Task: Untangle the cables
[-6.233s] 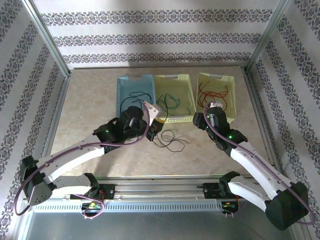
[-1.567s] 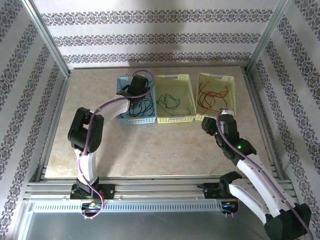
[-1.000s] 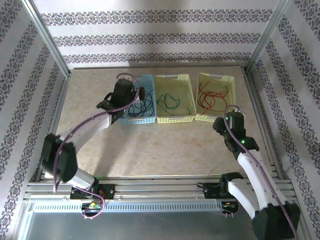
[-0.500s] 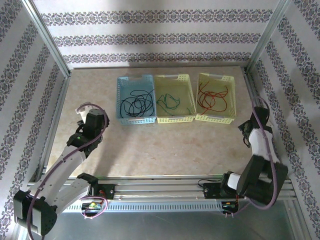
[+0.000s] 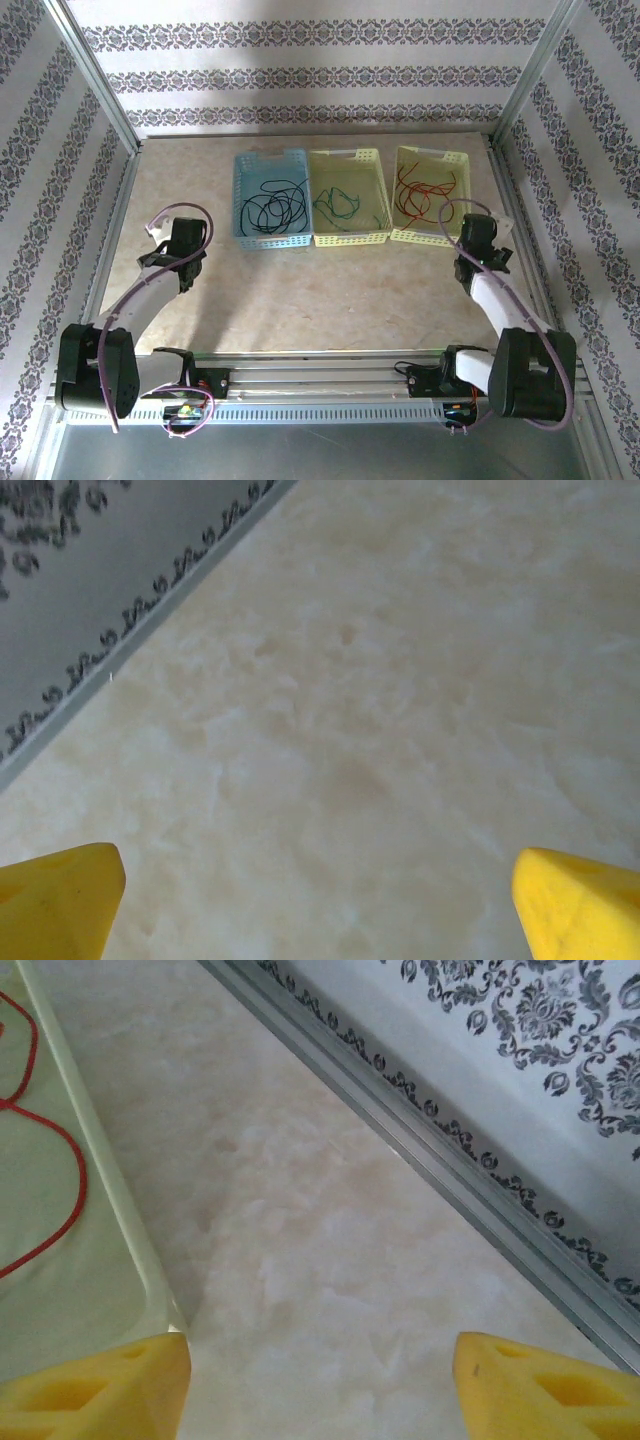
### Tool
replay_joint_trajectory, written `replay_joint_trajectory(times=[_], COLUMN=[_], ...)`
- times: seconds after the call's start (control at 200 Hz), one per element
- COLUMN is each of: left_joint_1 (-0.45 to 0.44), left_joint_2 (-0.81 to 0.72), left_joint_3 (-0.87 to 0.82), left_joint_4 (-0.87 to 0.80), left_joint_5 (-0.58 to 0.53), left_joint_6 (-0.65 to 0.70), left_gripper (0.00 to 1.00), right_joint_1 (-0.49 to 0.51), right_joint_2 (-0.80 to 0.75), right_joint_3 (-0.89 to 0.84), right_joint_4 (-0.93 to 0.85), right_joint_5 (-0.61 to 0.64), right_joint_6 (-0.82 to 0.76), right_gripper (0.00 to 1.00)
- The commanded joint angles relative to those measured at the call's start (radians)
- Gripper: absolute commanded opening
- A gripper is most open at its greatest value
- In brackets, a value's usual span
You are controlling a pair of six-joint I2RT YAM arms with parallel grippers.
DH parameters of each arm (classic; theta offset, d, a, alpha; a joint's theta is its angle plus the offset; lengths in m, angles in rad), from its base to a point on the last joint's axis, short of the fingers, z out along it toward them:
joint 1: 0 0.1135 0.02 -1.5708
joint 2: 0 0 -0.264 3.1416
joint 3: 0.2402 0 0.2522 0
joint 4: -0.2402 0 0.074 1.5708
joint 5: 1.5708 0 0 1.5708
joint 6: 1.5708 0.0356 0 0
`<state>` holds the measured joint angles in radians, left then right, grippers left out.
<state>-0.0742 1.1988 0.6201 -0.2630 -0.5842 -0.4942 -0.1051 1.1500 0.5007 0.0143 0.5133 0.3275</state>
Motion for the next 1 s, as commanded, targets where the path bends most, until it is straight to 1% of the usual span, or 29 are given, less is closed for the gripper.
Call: replay_joint_trajectory(times=[0.0,0.065,0.125,0.155,0.185,0.215,0.3,0.365,0.41,0.48,0.55,0.645,0.705,0.745,0.79,0.81,0.829,0.839,0.844,0.854,0.859,0.899,0.919,0.994], left_joint_1=[0.013,0.013,0.013,0.013,0.011,0.012,0.011,0.011,0.011,0.011,0.011,0.011,0.011,0.011,0.011,0.01,0.01,0.01,0.01,0.01,0.01,0.008,0.008,0.006], left_joint_2=[0.022,0.032,0.041,0.045,0.045,0.046,0.045,0.049,0.052,0.053,0.052,0.053,0.057,0.062,0.067,0.069,0.071,0.073,0.073,0.074,0.074,0.08,0.084,0.095], left_joint_3=[-0.044,-0.091,-0.129,-0.146,-0.143,-0.151,-0.175,-0.183,-0.183,-0.183,-0.183,-0.188,-0.188,-0.187,-0.186,-0.185,-0.184,-0.183,-0.183,-0.182,-0.182,-0.178,-0.175,-0.169], left_joint_4=[0.214,0.292,0.359,0.395,0.386,0.422,0.505,0.537,0.545,0.551,0.554,0.57,0.579,0.586,0.593,0.595,0.597,0.597,0.597,0.597,0.597,0.594,0.593,0.601], left_joint_5=[-0.035,-0.032,-0.02,-0.012,-0.007,-0.002,0.031,0.054,0.069,0.079,0.08,0.079,0.084,0.089,0.09,0.092,0.093,0.094,0.093,0.093,0.092,0.095,0.098,0.107], left_joint_6=[0.152,0.161,0.157,0.164,0.156,0.165,0.205,0.227,0.236,0.243,0.244,0.25,0.256,0.259,0.265,0.266,0.268,0.269,0.269,0.269,0.269,0.271,0.273,0.284], left_gripper=[0.99,0.99,0.99,0.99,0.99,0.99,0.99,0.99,0.99,0.99,0.99,0.99,0.99,0.99,0.99,0.99,0.99,0.99,0.99,0.99,0.99,0.99,0.99,0.99], right_joint_1=[0.012,0.036,0.086,0.119,0.143,0.159,0.15,0.151,0.153,0.143,0.113,0.073,0.064,0.069,0.076,0.077,0.075,0.073,0.073,0.073,0.073,0.073,0.075,0.106], right_joint_2=[0.007,0.032,0.058,0.059,0.062,0.064,0.067,0.088,0.099,0.119,0.135,0.153,0.194,0.281,0.403,0.433,0.425,0.409,0.389,0.38,0.365,0.351,0.366,0.368], right_joint_3=[-0.068,-0.074,-0.111,-0.115,-0.135,-0.173,-0.246,-0.242,-0.219,-0.19,-0.169,-0.169,-0.208,-0.24,-0.247,-0.241,-0.226,-0.216,-0.204,-0.196,-0.18,-0.119,-0.105,-0.151], right_joint_4=[0.253,0.289,0.425,0.443,0.52,0.612,0.774,0.798,0.767,0.738,0.71,0.726,0.863,1.004,1.173,1.219,1.204,1.146,1.085,1.056,0.999,0.875,0.88,0.983], right_joint_5=[0.062,0.062,0.073,0.088,0.071,0.026,-0.229,-0.351,-0.396,-0.415,-0.451,-0.461,-0.467,-0.479,-0.525,-0.556,-0.584,-0.6,-0.607,-0.61,-0.614,-0.615,-0.614,-0.588], right_joint_6=[-0.096,-0.109,-0.173,-0.198,-0.228,-0.248,-0.24,-0.224,-0.239,-0.237,-0.215,-0.207,-0.228,-0.235,-0.256,-0.255,-0.261,-0.267,-0.276,-0.278,-0.283,-0.289,-0.288,-0.321], right_gripper=[0.83,0.84,0.87,0.9,0.92,0.98,0.98,0.98,0.98,0.98,0.98,0.98,0.98,0.98,0.98,0.98,0.98,0.98,0.98,0.98,0.98,0.98,0.98,0.98])
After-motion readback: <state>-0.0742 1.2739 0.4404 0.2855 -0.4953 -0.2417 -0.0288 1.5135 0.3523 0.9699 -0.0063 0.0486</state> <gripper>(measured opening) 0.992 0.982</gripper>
